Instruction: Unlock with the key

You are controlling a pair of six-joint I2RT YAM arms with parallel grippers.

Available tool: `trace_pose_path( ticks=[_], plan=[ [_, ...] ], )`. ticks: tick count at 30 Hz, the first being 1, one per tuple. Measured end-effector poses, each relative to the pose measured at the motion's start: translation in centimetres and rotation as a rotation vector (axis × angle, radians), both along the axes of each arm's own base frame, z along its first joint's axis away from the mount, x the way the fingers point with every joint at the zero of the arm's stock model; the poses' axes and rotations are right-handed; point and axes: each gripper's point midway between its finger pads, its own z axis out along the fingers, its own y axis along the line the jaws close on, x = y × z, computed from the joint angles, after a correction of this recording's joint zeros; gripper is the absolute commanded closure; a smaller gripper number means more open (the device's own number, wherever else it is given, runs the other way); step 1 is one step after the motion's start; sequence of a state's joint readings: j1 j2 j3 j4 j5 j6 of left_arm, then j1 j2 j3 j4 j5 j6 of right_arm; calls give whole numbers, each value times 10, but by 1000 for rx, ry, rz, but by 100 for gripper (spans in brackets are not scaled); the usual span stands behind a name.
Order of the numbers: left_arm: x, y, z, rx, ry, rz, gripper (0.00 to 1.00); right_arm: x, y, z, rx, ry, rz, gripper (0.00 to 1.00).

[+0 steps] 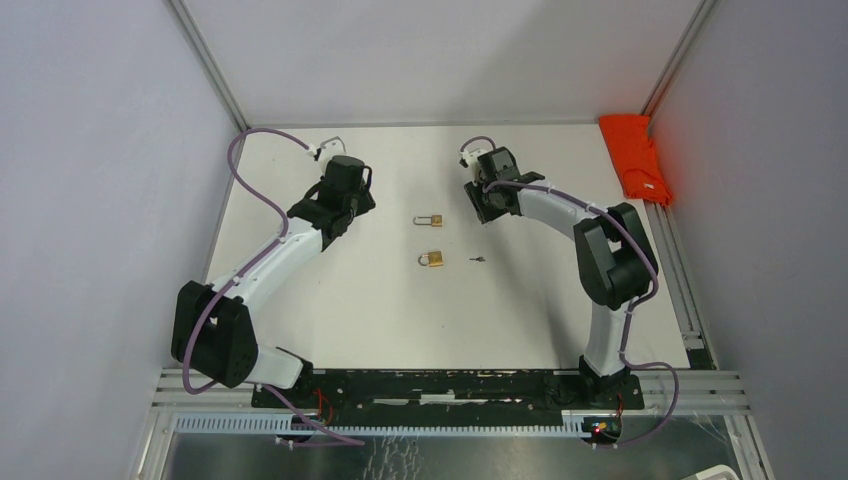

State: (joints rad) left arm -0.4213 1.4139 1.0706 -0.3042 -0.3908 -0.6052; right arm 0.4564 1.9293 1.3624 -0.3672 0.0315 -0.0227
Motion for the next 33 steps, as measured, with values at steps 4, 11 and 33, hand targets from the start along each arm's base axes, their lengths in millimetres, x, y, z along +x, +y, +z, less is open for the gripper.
trace_pose_path(
  ticks=[4, 11, 33],
  plan=[
    [0, 0, 0, 0, 0, 0, 58, 5, 0, -4, -13, 4, -10, 60],
    [0, 0, 0, 0, 1, 0, 58, 8, -3, -20, -44, 26, -22, 60],
    [0, 0, 0, 0, 0, 0, 58, 17, -15, -35, -12, 52, -53, 89]
  ],
)
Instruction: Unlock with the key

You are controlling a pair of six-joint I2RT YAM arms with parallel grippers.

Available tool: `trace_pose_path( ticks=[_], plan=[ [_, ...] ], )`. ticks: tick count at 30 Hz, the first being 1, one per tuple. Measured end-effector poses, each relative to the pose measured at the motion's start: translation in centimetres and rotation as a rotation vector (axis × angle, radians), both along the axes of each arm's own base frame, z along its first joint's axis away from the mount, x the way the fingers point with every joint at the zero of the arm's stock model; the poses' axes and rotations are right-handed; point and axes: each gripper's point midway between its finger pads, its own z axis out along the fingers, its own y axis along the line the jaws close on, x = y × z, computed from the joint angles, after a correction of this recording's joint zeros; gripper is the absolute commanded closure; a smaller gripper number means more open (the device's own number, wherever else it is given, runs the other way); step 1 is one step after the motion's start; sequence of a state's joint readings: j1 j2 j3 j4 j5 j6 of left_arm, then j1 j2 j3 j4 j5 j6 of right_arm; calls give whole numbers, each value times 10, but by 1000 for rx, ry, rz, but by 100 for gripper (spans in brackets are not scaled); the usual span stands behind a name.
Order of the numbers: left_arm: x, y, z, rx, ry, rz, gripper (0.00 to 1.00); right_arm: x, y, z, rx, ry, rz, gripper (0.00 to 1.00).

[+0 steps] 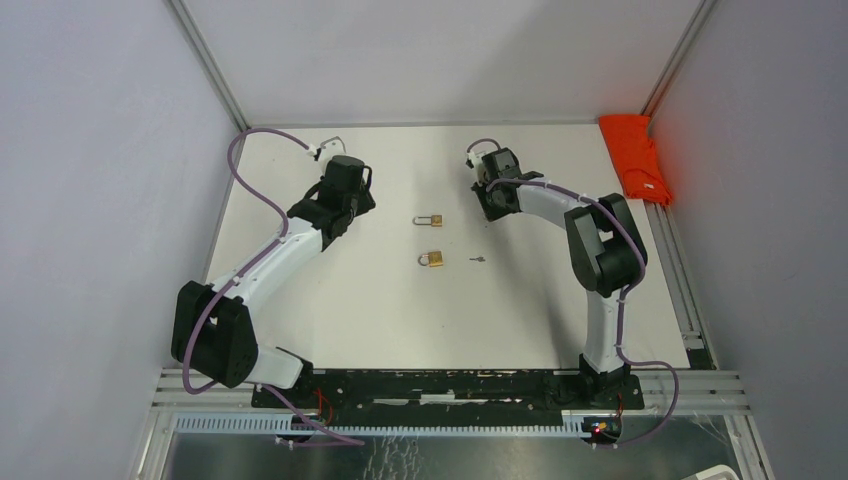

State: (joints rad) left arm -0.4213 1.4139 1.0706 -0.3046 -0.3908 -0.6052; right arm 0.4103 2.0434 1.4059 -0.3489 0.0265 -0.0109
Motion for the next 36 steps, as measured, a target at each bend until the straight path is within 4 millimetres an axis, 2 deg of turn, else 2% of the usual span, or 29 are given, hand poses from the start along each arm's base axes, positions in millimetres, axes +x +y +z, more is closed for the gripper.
trace_pose_path(
  ticks=[5, 11, 17, 21, 25, 28, 32, 36],
  plan=[
    [0, 0, 0, 0, 0, 0, 59, 4, 2, 2, 11, -15, 0, 100],
    [0, -2, 0, -6, 2, -9, 65, 8, 4, 7, 26, -33, 1, 100],
    [4, -15, 0, -47, -10, -57, 67, -2, 12, 19, 74, -22, 37, 100],
    [7, -30, -1, -99, -34, -115, 69, -16, 21, 46, 158, -35, 87, 100],
    [6, -46, -5, -143, -61, -204, 75, -35, 33, 84, 290, -58, 154, 100],
    [2, -61, -8, -180, -80, -293, 75, -55, 44, 114, 438, -76, 225, 100],
    [-7, -82, 1, -247, -138, -428, 77, -85, 53, 145, 625, -71, 316, 100],
    [-18, -104, 25, -311, -222, -579, 76, -117, 64, 166, 785, -56, 403, 100]
  ],
)
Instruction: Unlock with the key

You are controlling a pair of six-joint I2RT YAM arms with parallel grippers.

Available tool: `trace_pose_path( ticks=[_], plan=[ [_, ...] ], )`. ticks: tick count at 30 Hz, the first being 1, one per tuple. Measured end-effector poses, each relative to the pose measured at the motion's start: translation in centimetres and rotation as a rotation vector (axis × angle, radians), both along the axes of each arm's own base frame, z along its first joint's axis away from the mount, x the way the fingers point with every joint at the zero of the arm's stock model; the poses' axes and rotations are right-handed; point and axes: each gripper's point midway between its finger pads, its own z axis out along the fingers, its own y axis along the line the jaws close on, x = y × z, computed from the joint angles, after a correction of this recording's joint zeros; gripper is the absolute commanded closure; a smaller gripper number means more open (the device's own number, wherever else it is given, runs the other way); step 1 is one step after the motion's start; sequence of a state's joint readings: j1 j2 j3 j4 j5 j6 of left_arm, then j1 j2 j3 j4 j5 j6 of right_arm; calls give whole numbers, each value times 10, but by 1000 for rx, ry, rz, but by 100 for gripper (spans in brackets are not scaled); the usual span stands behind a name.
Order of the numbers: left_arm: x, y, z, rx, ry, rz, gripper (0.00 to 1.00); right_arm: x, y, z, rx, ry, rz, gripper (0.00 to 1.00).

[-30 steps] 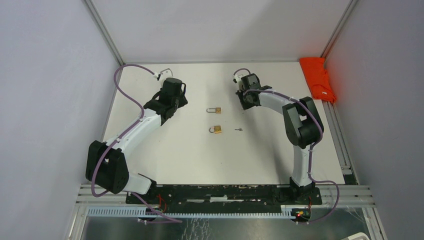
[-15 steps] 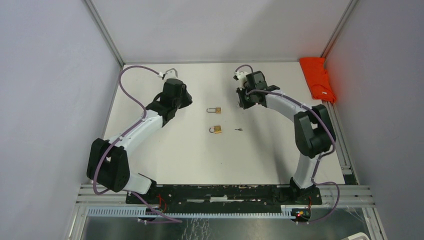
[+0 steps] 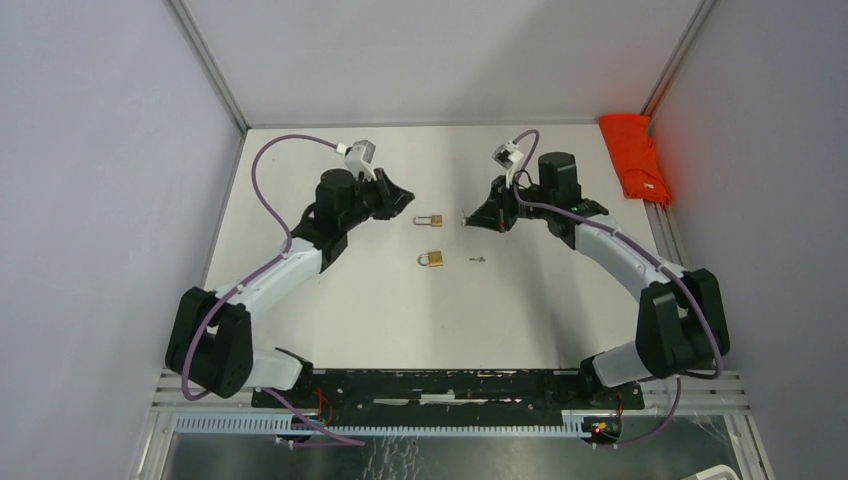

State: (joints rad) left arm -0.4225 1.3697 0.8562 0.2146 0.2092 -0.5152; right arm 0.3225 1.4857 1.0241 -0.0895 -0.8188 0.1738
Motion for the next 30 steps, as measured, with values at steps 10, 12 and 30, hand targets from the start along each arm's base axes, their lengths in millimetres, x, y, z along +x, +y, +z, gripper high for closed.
trace_pose_path(
  ticks=[10, 12, 30],
  plan=[
    [-41, -46, 74, -184, -222, -375, 74, -45, 17, 49, 187, -59, 148, 100],
    [-49, -51, 81, -209, -240, -426, 75, -49, 19, 55, 199, -72, 166, 100],
    [-90, -78, 97, -295, -251, -689, 78, -50, 39, 86, 244, -129, 236, 100]
  ],
)
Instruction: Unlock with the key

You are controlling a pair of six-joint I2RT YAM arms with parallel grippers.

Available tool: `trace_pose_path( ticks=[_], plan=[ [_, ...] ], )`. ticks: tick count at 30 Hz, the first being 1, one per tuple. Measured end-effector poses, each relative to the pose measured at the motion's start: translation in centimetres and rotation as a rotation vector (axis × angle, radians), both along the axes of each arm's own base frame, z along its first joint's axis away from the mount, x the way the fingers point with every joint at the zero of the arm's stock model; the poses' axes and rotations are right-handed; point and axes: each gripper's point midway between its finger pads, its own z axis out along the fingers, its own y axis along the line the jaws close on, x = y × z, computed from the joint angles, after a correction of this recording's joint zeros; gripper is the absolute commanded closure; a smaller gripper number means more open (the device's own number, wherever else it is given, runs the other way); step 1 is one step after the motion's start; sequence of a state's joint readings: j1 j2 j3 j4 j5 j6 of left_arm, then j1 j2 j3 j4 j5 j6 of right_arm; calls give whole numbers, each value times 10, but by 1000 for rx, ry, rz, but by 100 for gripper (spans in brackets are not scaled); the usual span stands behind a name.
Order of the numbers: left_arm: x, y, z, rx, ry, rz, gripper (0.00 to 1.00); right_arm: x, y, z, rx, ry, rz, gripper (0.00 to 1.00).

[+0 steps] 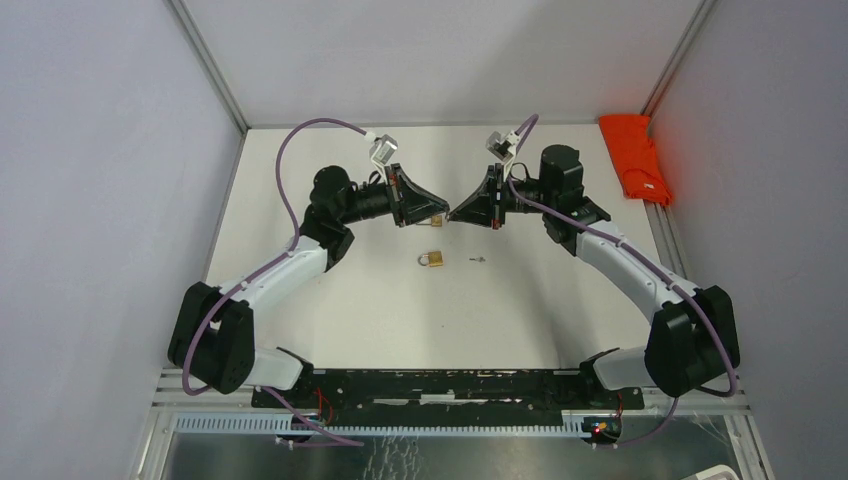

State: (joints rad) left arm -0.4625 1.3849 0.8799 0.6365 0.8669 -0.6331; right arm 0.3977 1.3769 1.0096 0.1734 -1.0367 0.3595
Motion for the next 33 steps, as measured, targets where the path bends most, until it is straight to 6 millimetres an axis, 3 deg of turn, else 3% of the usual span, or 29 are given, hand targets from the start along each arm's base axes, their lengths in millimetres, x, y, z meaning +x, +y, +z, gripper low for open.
trace_pose_path(
  ticks=[33],
  plan=[
    [0, 1, -1, 38, 38, 24, 78, 3, 6, -1, 2, 4, 16, 100]
  ],
)
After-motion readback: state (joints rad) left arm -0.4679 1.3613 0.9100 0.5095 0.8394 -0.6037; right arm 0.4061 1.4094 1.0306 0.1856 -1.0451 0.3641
